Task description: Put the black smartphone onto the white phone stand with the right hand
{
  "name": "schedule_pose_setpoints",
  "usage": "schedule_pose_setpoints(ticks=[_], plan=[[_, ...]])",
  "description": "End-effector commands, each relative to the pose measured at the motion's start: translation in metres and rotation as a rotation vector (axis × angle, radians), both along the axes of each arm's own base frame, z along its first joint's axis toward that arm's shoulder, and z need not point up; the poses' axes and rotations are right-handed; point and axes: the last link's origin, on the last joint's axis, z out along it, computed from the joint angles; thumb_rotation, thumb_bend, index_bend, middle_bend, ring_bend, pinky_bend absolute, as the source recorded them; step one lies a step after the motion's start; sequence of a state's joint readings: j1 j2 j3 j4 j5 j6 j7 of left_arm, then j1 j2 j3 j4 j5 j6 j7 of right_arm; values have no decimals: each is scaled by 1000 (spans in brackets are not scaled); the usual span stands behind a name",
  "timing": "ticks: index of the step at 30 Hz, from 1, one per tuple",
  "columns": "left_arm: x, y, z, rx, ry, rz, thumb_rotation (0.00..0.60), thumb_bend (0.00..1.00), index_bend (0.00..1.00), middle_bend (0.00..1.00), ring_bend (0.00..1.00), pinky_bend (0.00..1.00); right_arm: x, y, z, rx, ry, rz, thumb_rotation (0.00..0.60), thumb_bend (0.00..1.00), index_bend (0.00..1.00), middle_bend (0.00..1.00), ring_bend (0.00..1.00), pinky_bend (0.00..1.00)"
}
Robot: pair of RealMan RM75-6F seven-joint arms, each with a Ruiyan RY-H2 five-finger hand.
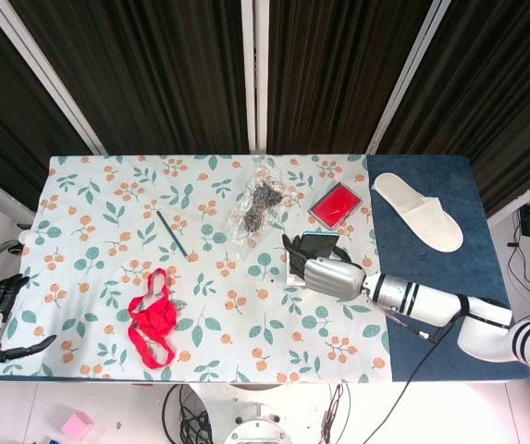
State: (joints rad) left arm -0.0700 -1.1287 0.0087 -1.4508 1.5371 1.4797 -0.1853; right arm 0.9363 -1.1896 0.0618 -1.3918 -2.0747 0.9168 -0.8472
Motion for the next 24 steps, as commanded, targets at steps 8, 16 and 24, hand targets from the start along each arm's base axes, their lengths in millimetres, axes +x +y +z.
schedule_pose_setpoints(ticks=[8,16,24], plan=[[-1,0,0,-10,-12,1,280,46,98,76,85,196,7,-1,-7,8,49,-45,600,293,628,426,423,116],[-3,-1,1,-15,-17,7,280,46,98,77,85,195,8,-1,-16,11,59,-66,600,293,629,424,423,105],[-4,-2,2,-20,-21,11,283,46,98,76,85,196,11,0,-22,20,79,-94,600,292,628,426,423,104]])
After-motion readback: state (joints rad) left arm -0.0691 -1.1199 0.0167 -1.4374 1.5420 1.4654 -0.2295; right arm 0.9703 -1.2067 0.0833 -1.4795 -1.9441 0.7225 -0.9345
